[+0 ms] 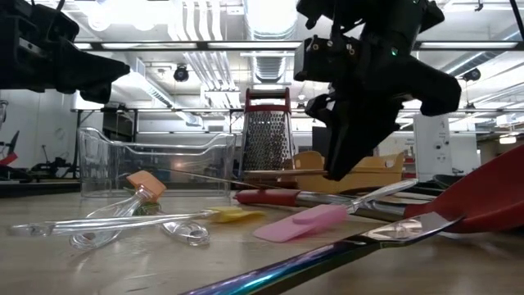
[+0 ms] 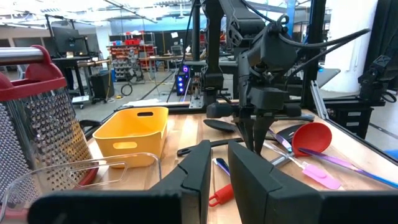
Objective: Pick & Place Kitchen Items
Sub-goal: Put the yellow knife into the yellow bin
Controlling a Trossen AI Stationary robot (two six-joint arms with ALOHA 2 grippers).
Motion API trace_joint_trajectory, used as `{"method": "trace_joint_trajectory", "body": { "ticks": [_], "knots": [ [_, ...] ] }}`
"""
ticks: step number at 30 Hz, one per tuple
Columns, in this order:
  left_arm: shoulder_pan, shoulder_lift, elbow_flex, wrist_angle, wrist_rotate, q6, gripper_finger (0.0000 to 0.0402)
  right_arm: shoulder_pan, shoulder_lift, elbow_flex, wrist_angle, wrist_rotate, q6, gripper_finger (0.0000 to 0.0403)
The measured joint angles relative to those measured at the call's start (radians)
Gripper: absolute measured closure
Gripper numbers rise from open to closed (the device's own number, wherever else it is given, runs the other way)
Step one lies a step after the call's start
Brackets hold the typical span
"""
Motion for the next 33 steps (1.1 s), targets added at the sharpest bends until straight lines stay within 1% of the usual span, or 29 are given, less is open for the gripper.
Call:
{"method": "trace_joint_trajectory", "body": {
  "ticks": [3, 9, 13, 19, 28, 33],
  "knots": [
    [0.0, 0.0, 0.0, 0.0, 0.0, 0.0, 0.0339, 0.0, 0.0, 0.031, -0.063, 0.006, -0.002, 0.0349],
    [0.0, 0.0, 0.0, 0.0, 0.0, 0.0, 0.0339, -0.002, -0.003, 0.098, -0.175, 0.115, -0.052, 0.0358],
    [0.0, 0.0, 0.0, 0.0, 0.0, 0.0, 0.0339, -0.021, -0.003, 0.135, -0.233, 0.152, -0.073, 0.0361],
    [0.0, 0.0, 0.0, 0.0, 0.0, 0.0, 0.0339, -0.063, -0.008, 0.167, -0.294, 0.201, -0.09, 0.0348],
    [0.0, 0.001, 0.0, 0.001, 0.0, 0.0, 0.0339, -0.138, -0.081, 0.129, -0.317, 0.294, -0.084, 0.0362],
    [0.0, 0.001, 0.0, 0.001, 0.0, 0.0, 0.0339, -0.187, -0.154, 0.091, -0.296, 0.37, -0.08, 0.0353]
  ]
}}
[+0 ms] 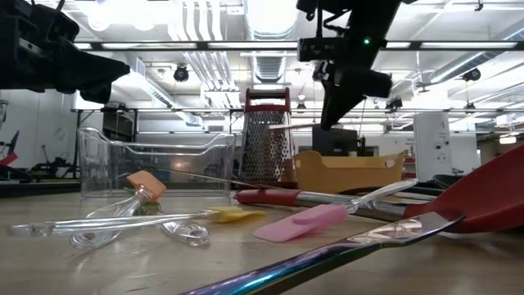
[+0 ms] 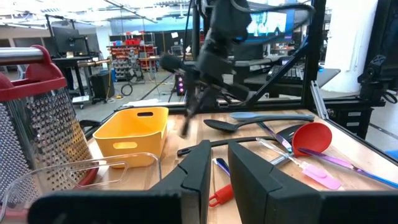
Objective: Pick & Place Kitchen Items
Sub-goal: Put the yellow knife into the yellow bin
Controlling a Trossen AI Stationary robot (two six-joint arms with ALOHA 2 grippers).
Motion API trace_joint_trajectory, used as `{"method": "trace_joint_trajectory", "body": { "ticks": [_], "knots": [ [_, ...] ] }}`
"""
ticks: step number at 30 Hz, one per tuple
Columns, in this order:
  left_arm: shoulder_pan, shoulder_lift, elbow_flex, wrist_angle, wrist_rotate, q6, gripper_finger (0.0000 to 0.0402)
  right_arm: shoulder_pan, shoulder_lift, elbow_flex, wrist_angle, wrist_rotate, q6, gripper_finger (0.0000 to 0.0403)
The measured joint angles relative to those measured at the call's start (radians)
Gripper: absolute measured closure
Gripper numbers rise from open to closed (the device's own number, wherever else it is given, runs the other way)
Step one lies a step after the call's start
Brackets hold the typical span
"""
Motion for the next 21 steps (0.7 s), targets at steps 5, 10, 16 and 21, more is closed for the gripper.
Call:
{"method": "trace_joint_trajectory", "body": {
  "ticks": [5, 10, 16, 21],
  "knots": [
    [0.0, 0.0, 0.0, 0.0, 0.0, 0.0, 0.0339, -0.078, -0.06, -0.031, 0.073, 0.036, 0.015, 0.0354],
    [0.0, 0.0, 0.0, 0.0, 0.0, 0.0, 0.0339, -0.164, -0.089, -0.074, 0.109, 0.106, 0.058, 0.0357],
    [0.0, 0.0, 0.0, 0.0, 0.0, 0.0, 0.0339, -0.252, -0.093, -0.145, 0.248, 0.124, 0.055, 0.0351],
    [0.0, 0.0, 0.0, 0.0, 0.0, 0.0, 0.0339, -0.303, -0.093, -0.206, 0.371, 0.122, 0.016, 0.0359]
  ]
}}
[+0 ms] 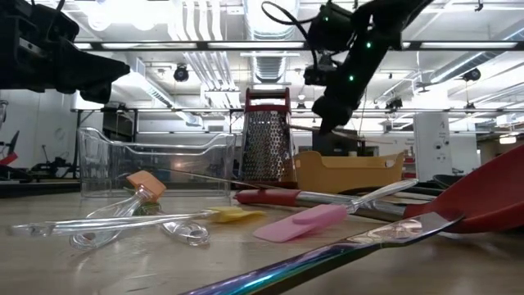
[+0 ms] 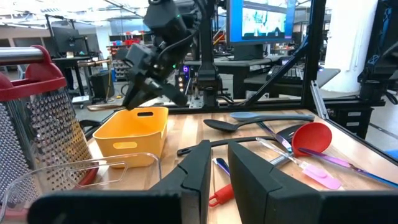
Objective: Pick & Place Kitchen Items
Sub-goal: Put the yellow knife into the yellow bin, then put the blue knife into the yellow bin
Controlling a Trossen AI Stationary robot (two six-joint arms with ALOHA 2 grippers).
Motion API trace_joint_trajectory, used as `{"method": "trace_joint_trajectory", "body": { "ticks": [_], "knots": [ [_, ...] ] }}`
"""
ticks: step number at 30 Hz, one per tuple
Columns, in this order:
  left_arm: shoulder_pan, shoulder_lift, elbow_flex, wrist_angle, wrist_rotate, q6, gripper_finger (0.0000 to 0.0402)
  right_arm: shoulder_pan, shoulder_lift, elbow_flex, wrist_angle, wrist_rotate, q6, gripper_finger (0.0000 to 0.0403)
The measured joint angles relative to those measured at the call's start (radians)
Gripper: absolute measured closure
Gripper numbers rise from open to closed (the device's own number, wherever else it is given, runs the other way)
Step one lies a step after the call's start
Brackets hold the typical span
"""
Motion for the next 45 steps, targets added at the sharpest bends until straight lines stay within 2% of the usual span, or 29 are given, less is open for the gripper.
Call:
{"method": "trace_joint_trajectory", "body": {
  "ticks": [11, 17, 22, 30, 40, 45],
  "knots": [
    [0.0, 0.0, 0.0, 0.0, 0.0, 0.0, 0.0339, -0.063, 0.001, -0.143, 0.213, 0.003, -0.03, 0.0345],
    [0.0, 0.0, 0.0, 0.0, 0.0, 0.0, 0.0339, -0.067, 0.001, -0.197, 0.27, 0.002, -0.028, 0.0358],
    [0.0, 0.0, 0.0, 0.0, 0.0, 0.0, 0.0339, -0.067, 0.001, -0.231, 0.299, -0.002, -0.02, 0.0348],
    [0.0, 0.0, 0.0, -0.001, 0.0, 0.0, 0.0339, -0.066, 0.001, -0.237, 0.308, -0.002, -0.016, 0.0336],
    [0.0, 0.0, 0.0, -0.001, 0.0, 0.0, 0.0339, -0.056, 0.001, -0.235, 0.302, -0.01, -0.005, 0.0362],
    [0.0, 0.0, 0.0, -0.001, 0.0, 0.0, 0.0339, -0.011, 0.0, -0.2, 0.301, -0.056, -0.005, 0.0362]
  ]
}}
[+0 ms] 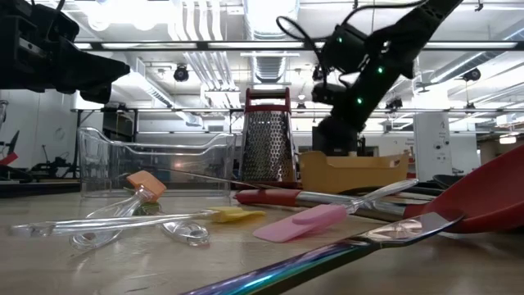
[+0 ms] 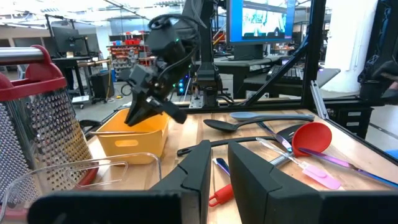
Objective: Pick & Place Kitchen Items
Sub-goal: Put the blue knife into the yellow bin
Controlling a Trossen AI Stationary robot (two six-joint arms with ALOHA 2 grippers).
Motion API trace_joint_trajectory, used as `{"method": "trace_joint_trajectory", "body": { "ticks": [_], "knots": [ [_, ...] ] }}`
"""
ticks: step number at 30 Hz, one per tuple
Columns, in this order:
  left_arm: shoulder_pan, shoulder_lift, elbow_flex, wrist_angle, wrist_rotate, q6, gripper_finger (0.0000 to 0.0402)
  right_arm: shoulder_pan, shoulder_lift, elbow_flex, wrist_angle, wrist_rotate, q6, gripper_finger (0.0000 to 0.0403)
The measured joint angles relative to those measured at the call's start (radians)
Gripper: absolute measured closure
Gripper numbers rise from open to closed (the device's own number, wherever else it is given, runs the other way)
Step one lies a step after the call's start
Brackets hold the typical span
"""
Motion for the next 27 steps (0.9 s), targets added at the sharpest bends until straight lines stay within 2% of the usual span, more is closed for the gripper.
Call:
{"method": "trace_joint_trajectory", "body": {
  "ticks": [5, 13, 19, 27],
  "knots": [
    [0.0, 0.0, 0.0, 0.0, 0.0, 0.0, 0.0339, 0.073, 0.0, 0.057, 0.001, -0.025, -0.012, 0.0344],
    [0.0, 0.0, 0.0, 0.0, 0.0, 0.0, 0.0339, 0.166, 0.0, 0.11, 0.013, -0.394, -0.011, 0.0303],
    [0.0, 0.0, 0.0, 0.0, 0.0, 0.0, 0.0339, 0.253, 0.001, 0.097, 0.027, -0.417, -0.073, 0.0263],
    [0.0, 0.0, 0.0, 0.0, 0.0, 0.0, 0.0339, 0.323, 0.009, 0.093, 0.04, -0.417, -0.03, 0.0206]
  ]
}}
